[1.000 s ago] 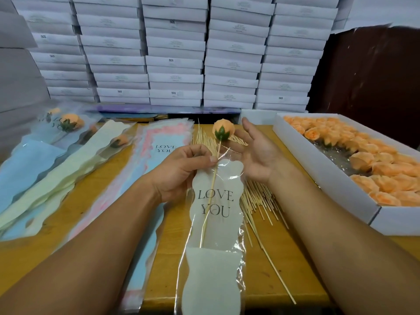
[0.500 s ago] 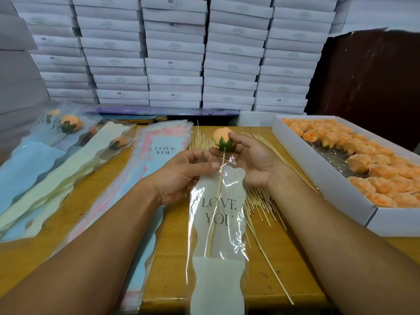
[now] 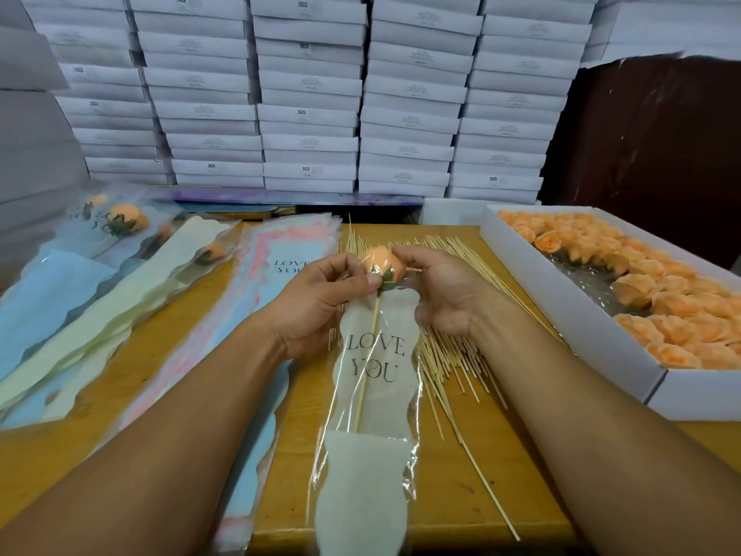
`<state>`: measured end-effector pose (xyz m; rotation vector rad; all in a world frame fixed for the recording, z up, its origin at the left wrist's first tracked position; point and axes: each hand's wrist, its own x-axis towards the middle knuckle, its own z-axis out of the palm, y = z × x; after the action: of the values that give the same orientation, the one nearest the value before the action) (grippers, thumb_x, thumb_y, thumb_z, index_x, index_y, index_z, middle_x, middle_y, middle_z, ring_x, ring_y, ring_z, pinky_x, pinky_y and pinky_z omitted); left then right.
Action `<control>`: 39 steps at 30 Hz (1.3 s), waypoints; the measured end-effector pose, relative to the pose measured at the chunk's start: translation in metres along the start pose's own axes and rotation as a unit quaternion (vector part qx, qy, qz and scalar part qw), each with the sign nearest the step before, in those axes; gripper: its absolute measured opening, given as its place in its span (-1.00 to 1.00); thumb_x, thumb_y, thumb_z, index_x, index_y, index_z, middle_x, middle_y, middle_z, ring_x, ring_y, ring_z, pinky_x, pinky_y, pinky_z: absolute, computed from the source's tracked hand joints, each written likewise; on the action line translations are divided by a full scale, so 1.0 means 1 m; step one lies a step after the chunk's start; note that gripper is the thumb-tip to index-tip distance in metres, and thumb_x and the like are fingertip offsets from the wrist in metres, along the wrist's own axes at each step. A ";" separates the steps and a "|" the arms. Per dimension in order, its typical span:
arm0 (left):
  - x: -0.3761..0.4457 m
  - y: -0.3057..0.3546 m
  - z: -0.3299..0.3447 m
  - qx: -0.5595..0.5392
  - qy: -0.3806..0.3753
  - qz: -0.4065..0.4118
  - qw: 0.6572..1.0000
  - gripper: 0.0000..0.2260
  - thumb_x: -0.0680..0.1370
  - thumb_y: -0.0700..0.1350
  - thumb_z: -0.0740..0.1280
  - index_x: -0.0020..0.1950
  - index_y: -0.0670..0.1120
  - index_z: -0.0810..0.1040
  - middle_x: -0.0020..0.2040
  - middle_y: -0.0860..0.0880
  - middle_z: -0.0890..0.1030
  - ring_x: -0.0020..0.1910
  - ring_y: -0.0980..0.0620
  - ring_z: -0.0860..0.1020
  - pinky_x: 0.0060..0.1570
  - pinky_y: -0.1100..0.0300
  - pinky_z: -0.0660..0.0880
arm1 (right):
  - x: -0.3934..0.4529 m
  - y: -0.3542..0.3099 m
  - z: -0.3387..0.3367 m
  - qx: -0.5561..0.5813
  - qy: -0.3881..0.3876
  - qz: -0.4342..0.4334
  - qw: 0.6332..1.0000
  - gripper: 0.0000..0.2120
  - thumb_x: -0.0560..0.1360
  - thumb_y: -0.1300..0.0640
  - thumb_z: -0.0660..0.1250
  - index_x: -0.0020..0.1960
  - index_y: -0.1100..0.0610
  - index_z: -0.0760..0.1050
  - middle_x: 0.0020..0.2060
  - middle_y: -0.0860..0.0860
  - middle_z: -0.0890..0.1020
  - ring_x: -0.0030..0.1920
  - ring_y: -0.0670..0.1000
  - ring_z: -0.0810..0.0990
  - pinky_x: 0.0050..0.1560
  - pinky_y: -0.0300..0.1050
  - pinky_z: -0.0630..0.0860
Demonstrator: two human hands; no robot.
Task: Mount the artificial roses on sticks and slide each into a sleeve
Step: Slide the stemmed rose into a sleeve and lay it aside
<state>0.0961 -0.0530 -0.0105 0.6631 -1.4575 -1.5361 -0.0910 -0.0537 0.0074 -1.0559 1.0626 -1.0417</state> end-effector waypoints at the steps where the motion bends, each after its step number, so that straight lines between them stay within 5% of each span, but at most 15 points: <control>1: 0.001 -0.001 -0.001 -0.002 0.001 0.001 1.000 -0.85 0.40 -0.17 0.48 -0.31 -0.03 0.54 -0.29 -0.05 0.57 -0.35 0.05 0.52 -0.36 0.28 0.50 | 0.000 0.001 0.001 -0.010 0.008 -0.005 1.000 -0.76 0.62 -0.07 0.28 -0.03 0.09 0.58 -0.24 0.06 0.67 -0.33 0.01 0.62 -0.32 -0.11 0.53; 4: 0.002 -0.002 -0.001 -0.002 -0.003 0.005 1.000 -0.87 0.40 -0.16 0.49 -0.29 -0.03 0.57 -0.25 -0.08 0.61 -0.30 0.05 0.56 -0.32 0.28 0.53 | 0.001 0.002 0.003 -0.050 0.041 -0.022 0.998 -0.63 0.61 -0.20 0.25 0.01 0.11 0.57 -0.29 0.05 0.66 -0.39 -0.01 0.57 -0.47 -0.18 0.41; 9: 0.000 0.001 0.000 -0.024 0.009 -0.024 0.999 -0.60 0.32 -0.06 0.56 0.05 -0.19 0.54 -0.16 -0.14 0.65 -0.27 -0.02 0.61 -0.28 0.19 0.59 | 0.000 0.003 0.004 -0.073 0.047 -0.053 0.995 -0.59 0.57 -0.24 0.30 -0.09 0.10 0.66 -0.23 0.07 0.70 -0.22 0.08 0.61 -0.13 0.01 0.47; 13: 0.000 0.001 0.001 -0.035 0.030 -0.018 0.999 -0.81 0.40 -0.10 0.51 -0.20 -0.13 0.53 -0.27 -0.10 0.57 -0.42 0.06 0.53 -0.41 0.25 0.52 | -0.003 0.000 0.005 -0.047 0.014 -0.112 0.992 -0.66 0.50 -0.19 0.41 -0.07 0.10 0.71 -0.10 0.12 0.73 -0.13 0.06 0.67 -0.02 0.02 0.60; 17: 0.000 0.001 0.003 -0.010 0.052 -0.015 0.999 -0.78 0.43 -0.06 0.47 -0.27 -0.11 0.49 -0.31 -0.09 0.55 -0.48 0.10 0.50 -0.49 0.29 0.47 | -0.007 -0.003 0.004 -0.039 -0.024 -0.123 0.991 -0.43 0.38 -0.22 0.44 0.12 0.25 0.64 -0.12 0.14 0.70 -0.10 0.12 0.66 0.07 0.11 0.58; 20: 0.000 0.002 0.004 -0.005 0.063 -0.013 0.998 -0.78 0.44 -0.02 0.46 -0.25 -0.11 0.50 -0.28 -0.10 0.58 -0.44 0.06 0.53 -0.45 0.24 0.50 | -0.009 -0.002 0.004 -0.098 -0.024 -0.099 0.990 -0.43 0.40 -0.31 0.36 -0.01 0.21 0.65 -0.18 0.10 0.69 -0.11 0.11 0.63 0.10 0.10 0.54; 25: 0.000 0.001 0.008 0.013 0.097 0.011 0.995 -0.73 0.46 0.02 0.42 -0.23 -0.14 0.44 -0.29 -0.10 0.52 -0.38 0.05 0.49 -0.37 0.22 0.50 | -0.009 -0.001 0.007 -0.212 -0.047 -0.062 0.974 -0.29 0.50 -0.46 0.11 0.00 0.10 0.74 0.01 0.08 0.73 0.16 0.18 0.62 0.25 0.14 0.53; 30: 0.003 0.003 0.007 0.031 0.159 0.029 0.986 -0.76 0.59 -0.07 0.37 -0.19 -0.16 0.43 -0.10 -0.16 0.45 -0.36 0.05 0.47 -0.41 0.32 0.47 | -0.015 -0.003 0.004 -0.186 -0.089 -0.054 0.977 -0.46 0.40 -0.34 0.37 0.00 0.12 0.73 0.06 0.13 0.69 0.05 0.15 0.65 -0.04 0.14 0.66; 35: 0.004 0.000 0.009 0.080 0.152 0.031 0.985 -0.80 0.58 -0.06 0.38 -0.08 -0.19 0.48 -0.12 -0.17 0.43 -0.25 -0.05 0.41 -0.19 0.21 0.44 | -0.017 -0.002 0.000 -0.201 -0.160 -0.017 0.966 -0.64 0.40 -0.18 0.46 -0.06 0.12 0.72 -0.16 0.08 0.73 -0.22 0.02 0.69 -0.43 -0.17 0.56; 39: 0.001 0.001 0.012 0.121 0.179 0.002 0.976 -0.61 0.52 0.22 0.35 0.04 -0.12 0.52 -0.03 -0.09 0.56 -0.11 0.02 0.50 -0.05 0.18 0.47 | -0.012 0.000 -0.004 -0.166 -0.151 -0.036 0.974 -0.78 0.38 -0.05 0.50 -0.15 0.10 0.73 -0.22 0.08 0.70 -0.29 -0.02 0.64 -0.45 -0.24 0.51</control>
<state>0.0858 -0.0482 -0.0072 1.0236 -1.3739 -1.1694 -0.0971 -0.0424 0.0083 -1.4811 0.9720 -0.7413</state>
